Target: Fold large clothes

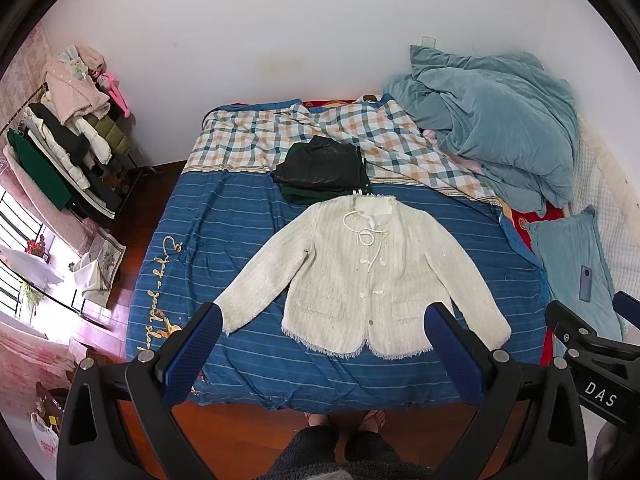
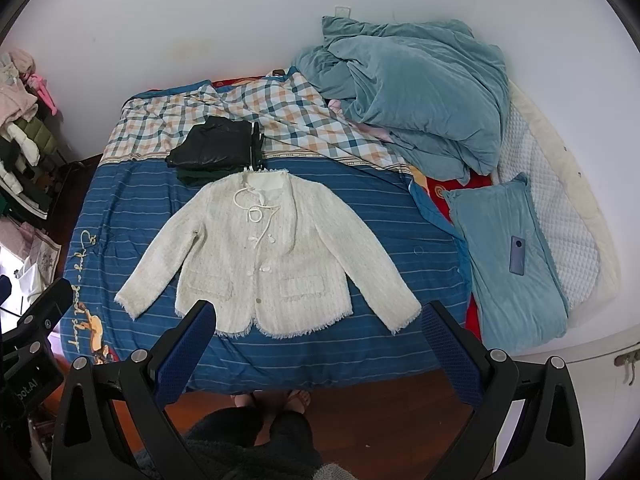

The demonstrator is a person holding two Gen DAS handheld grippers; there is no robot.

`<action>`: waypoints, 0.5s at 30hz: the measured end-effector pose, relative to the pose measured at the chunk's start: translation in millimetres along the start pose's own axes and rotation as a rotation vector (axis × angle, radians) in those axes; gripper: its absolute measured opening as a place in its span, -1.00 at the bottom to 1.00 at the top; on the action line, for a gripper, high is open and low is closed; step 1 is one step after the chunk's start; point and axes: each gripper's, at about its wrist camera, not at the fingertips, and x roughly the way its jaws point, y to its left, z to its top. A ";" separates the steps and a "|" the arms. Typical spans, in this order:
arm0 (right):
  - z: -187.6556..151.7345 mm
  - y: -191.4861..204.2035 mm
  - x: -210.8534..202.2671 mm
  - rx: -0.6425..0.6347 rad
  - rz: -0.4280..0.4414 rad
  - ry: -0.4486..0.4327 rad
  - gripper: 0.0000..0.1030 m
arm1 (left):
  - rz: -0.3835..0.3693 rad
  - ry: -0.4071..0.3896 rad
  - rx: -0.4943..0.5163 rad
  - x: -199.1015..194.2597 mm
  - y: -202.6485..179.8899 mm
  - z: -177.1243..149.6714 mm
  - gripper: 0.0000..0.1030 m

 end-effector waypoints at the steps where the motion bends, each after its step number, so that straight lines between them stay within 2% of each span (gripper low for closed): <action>1: -0.2 0.4 0.0 -0.001 0.000 0.000 1.00 | 0.001 0.000 0.001 0.4 -0.7 -0.1 1.00; 15: 10.0 3.0 -5.8 0.000 0.004 -0.004 1.00 | 0.001 -0.002 0.001 0.2 -1.2 -0.6 1.00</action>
